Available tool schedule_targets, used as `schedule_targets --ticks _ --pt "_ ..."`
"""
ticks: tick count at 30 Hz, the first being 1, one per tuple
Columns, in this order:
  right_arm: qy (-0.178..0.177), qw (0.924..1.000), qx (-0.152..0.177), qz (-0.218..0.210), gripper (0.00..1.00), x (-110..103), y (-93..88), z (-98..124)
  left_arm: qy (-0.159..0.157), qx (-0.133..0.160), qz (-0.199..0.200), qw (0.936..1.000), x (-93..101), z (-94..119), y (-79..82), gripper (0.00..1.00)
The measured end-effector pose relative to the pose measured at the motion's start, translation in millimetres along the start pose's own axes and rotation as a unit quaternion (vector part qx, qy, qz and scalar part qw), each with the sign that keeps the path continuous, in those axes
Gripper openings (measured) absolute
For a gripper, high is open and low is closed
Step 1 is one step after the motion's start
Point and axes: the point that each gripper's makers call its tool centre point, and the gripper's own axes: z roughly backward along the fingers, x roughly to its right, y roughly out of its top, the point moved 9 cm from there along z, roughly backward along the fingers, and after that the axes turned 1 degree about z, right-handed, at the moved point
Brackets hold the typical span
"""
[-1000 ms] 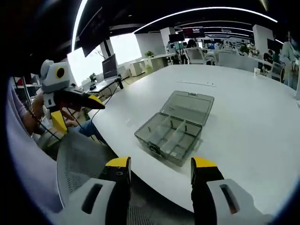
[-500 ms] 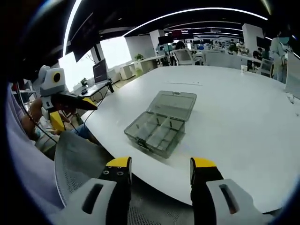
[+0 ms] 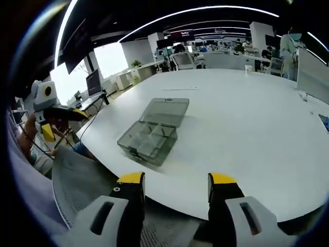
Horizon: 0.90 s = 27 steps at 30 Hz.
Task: Insert the divider into the dual guide fixture by aligning both edges with the guide slots and pushing it downward to the bottom, including one-sided entry, uneven engagement, binding, and posture correction.
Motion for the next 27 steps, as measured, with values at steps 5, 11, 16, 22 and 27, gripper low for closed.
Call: schedule_targets --ticks 5,11,16,22,27 --pt "-0.015 0.9998 -0.003 -0.008 0.45 9 -2.9 2 -0.01 0.002 -0.006 0.9999 4.8 -1 6.2 0.65" --pt "-0.033 0.999 -0.008 -0.028 0.45 23 -8.7 -4 -0.028 0.003 -0.015 0.9995 14.5 -5 12.3 0.65" --pt "-0.05 0.9975 -0.025 -0.043 0.45 39 -15.3 -15 -0.039 0.004 -0.019 0.9991 20.7 -9 15.7 0.65" --pt "-0.061 0.9956 -0.043 -0.057 0.44 51 -21.3 -24 -0.045 0.003 -0.022 0.9987 23.8 -10 17.8 0.65" --pt "-0.065 0.9944 -0.054 -0.064 0.44 58 -25.2 -32 -0.045 0.001 -0.022 0.9987 22.8 -11 18.8 0.65"
